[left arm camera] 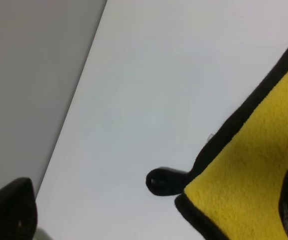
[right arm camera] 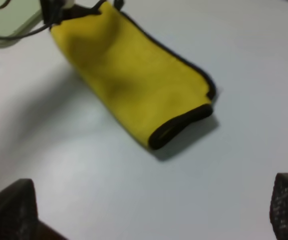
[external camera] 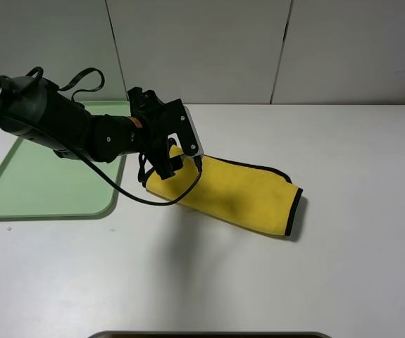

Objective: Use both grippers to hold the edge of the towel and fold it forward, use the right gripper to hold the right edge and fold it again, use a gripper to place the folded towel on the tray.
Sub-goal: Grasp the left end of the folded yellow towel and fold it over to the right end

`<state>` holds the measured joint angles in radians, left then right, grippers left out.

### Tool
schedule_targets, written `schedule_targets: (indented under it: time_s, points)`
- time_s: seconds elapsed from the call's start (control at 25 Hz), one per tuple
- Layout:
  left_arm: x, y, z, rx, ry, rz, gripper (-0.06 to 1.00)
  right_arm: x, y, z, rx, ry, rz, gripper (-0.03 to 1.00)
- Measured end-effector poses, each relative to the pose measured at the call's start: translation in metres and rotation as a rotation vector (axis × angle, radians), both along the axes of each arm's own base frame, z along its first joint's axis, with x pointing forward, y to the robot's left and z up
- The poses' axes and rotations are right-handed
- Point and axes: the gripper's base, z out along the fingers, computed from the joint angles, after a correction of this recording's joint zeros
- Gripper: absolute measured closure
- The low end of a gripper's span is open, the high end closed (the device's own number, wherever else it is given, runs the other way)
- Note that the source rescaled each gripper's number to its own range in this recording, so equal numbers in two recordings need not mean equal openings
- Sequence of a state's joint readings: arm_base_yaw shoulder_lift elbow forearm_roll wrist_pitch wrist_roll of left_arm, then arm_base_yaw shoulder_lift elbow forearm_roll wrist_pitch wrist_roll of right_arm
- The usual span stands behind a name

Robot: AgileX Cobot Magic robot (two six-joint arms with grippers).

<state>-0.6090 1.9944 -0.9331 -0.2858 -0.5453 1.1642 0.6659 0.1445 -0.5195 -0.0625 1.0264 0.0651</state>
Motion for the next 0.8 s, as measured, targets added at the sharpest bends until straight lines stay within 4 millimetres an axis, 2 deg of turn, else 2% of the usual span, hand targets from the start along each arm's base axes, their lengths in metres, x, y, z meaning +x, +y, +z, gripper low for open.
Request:
schedule_targets:
  time_s: [0.12, 0.64, 0.8]
  points:
    - [0.0, 0.0, 0.0, 0.0, 0.0, 0.0, -0.02, -0.0027, -0.0007, -0.0074, 0.01, 0.008, 0.006, -0.03]
    - [0.0, 0.0, 0.0, -0.001, 0.0, 0.0, -0.02, -0.0036, -0.0011, -0.0078, 0.016, 0.006, 0.007, -0.03]
    - [0.0, 0.0, 0.0, -0.001, 0.0, 0.0, -0.02, -0.006, -0.0041, -0.0078, 0.03, -0.013, -0.085, -0.03]
